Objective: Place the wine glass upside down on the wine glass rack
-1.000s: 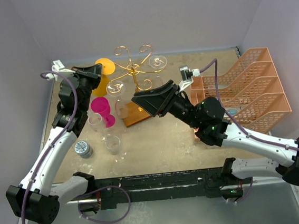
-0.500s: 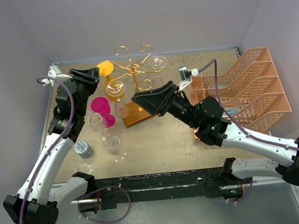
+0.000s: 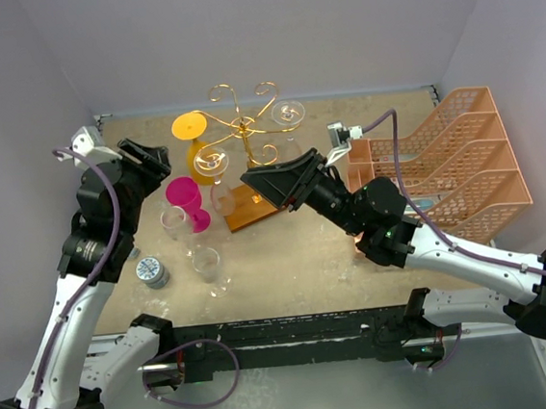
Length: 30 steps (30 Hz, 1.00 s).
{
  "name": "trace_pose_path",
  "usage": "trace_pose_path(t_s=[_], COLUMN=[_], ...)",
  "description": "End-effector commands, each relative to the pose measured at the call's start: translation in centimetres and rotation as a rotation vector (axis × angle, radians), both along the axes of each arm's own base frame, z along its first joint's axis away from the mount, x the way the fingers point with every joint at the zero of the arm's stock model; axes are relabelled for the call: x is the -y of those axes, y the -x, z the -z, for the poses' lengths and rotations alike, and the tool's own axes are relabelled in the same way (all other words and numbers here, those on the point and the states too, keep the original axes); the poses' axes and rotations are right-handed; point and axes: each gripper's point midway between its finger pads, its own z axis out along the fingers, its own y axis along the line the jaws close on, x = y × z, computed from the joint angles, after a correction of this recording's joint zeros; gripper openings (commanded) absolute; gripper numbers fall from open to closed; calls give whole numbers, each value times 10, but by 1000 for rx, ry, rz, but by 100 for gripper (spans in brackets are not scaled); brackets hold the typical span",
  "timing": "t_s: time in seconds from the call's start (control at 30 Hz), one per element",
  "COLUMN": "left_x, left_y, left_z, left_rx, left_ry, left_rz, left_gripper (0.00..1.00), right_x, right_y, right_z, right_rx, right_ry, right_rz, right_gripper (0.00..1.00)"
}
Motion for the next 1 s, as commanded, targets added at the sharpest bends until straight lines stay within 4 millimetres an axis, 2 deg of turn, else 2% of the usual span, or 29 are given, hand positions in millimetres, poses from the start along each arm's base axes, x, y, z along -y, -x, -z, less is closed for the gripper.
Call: trace_pose_path(t_s=[0.0, 0.2, 0.27, 0.4, 0.7, 0.87, 0.97], left_x=[-19, -23, -31, -51, -35, -39, -44], left_y=[28, 52, 59, 69, 67, 58, 51], left_z=[26, 63, 78, 96, 149, 163, 165], left_rx=[-119, -272, -334, -432, -617, -672, -684], left_ry=[-185, -262, -323, -412, -447, -481, -511], left_rz=[8, 59, 53, -11, 102, 76, 40], left_gripper=[53, 50, 50, 48, 42, 33, 31], right_x=[16, 15, 15, 14, 20, 29, 31], right_y=[-1, -4, -4, -7, -10, -8, -8], right_z=[-19, -14, -13, -9, -6, -11, -12], right_rx=[17, 12, 10, 5, -9, -12, -13], right_ry=[-66, -61, -60, -52, -48, -71, -72], right_rz=[47, 54, 55, 66, 98, 110, 113], right_gripper=[51, 51, 50, 50, 50, 50, 50])
